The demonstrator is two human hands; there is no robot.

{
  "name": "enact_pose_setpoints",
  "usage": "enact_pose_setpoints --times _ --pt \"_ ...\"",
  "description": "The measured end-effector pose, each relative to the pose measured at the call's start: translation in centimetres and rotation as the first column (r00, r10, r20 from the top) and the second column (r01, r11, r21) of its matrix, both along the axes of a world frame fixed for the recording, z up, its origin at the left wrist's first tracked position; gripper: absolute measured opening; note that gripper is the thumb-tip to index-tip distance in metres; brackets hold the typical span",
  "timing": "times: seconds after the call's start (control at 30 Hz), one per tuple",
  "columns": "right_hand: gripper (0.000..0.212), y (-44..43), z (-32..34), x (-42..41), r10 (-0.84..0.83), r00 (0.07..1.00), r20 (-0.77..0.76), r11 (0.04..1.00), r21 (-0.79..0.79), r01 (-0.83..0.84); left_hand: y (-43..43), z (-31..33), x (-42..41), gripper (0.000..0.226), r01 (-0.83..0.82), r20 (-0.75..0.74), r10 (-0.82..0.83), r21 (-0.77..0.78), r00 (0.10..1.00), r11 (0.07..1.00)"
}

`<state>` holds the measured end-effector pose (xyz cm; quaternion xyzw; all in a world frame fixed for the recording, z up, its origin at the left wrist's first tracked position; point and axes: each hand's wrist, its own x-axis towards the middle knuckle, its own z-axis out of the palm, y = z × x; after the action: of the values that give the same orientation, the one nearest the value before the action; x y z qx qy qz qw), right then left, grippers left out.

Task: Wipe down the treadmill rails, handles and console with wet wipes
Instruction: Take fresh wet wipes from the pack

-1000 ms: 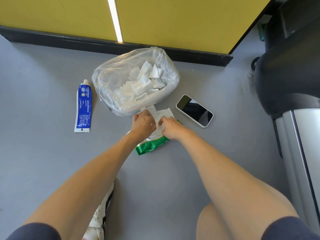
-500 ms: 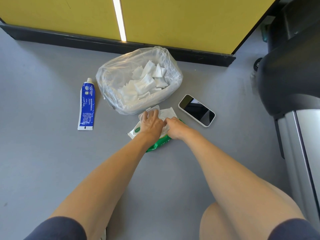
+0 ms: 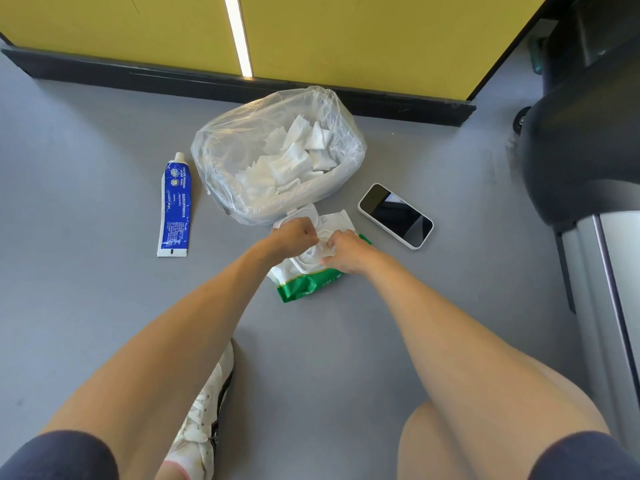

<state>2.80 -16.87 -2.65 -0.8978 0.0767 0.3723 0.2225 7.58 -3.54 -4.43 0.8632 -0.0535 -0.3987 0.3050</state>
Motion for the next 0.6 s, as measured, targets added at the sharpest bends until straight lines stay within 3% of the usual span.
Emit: enact_pose_setpoints --times 0.1,0.17,0.23,0.4,0.5,0.6 --pt "0.060 -0.1 -0.2 -0.1 -0.022 0.999 0.030 1.000 -0.003 0.022 0.5 1.2 0.2 0.007 -0.172 -0.104 0.158 -0.147 0.982 0.974" --pt "0.061 0.0 -0.3 -0.1 -0.026 0.999 0.046 1.000 -0.009 0.027 0.8 1.8 0.4 0.005 -0.138 -0.127 0.118 -0.162 0.985 0.977" --pt "0.060 0.1 -0.3 -0.1 -0.022 0.999 0.049 1.000 -0.015 0.023 0.8 2.0 0.1 0.017 -0.139 -0.151 0.112 -0.182 0.982 0.973" --pt "0.055 0.0 -0.1 -0.2 -0.025 0.998 0.056 1.000 -0.009 0.025 0.1 2.0 -0.6 0.022 -0.281 -0.188 0.237 -0.258 0.953 0.924" --pt "0.055 0.1 0.0 -0.3 -0.041 0.999 0.028 0.999 0.020 0.040 0.5 2.0 -0.3 0.022 -0.407 -0.262 0.338 -0.288 0.904 0.866" --pt "0.058 0.3 0.1 -0.6 -0.046 0.999 -0.005 0.998 0.045 0.046 0.6 2.7 0.0 0.022 -0.559 -0.394 0.420 -0.366 0.818 0.744"
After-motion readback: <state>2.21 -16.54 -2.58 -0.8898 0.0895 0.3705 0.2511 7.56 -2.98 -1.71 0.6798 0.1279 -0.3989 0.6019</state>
